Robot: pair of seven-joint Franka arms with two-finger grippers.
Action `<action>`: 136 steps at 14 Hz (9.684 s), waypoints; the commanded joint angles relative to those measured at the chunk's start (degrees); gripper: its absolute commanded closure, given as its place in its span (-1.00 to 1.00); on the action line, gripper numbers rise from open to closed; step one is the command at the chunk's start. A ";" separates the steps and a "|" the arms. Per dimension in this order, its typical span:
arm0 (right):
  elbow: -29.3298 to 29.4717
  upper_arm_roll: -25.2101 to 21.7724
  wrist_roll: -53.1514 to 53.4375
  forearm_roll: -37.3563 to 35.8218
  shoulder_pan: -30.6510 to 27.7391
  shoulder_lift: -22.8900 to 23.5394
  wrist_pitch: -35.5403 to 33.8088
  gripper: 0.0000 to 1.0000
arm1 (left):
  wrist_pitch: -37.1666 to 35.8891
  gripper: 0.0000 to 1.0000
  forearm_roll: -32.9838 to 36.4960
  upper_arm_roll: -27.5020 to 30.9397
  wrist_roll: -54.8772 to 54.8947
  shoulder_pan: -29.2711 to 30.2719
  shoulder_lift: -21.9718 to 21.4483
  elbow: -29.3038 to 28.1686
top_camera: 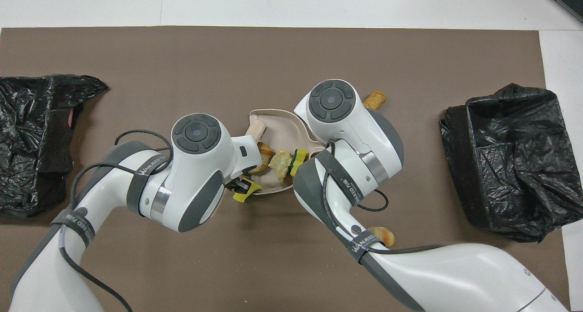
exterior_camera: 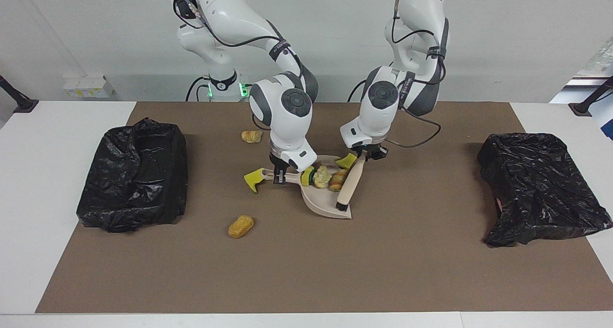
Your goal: Sweep and dump trash in bin
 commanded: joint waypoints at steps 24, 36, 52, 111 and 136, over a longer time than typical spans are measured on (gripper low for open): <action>-8.69 0.29 -7.48 -5.13 -0.51 -4.40 6.51 1.00 | 22.00 1.00 -12.12 0.21 -51.97 -11.94 -12.09 -19.29; -7.46 0.29 -6.16 -3.82 -1.74 -3.96 6.60 1.00 | 20.89 1.00 -11.16 1.00 -46.72 -4.31 -10.32 -17.08; -5.00 0.20 -12.75 10.24 -9.12 -4.93 7.04 1.00 | 19.04 1.00 -11.43 0.21 -40.46 -10.71 -8.67 -11.31; -8.95 -2.87 -52.40 -27.71 -39.63 -24.96 -8.60 1.00 | -8.55 -1.00 -2.82 1.18 7.09 26.46 -6.53 10.60; 0.79 -0.94 13.10 -6.13 -20.13 -21.55 -18.10 1.00 | -21.04 -1.00 2.55 1.79 7.09 25.50 -10.23 18.07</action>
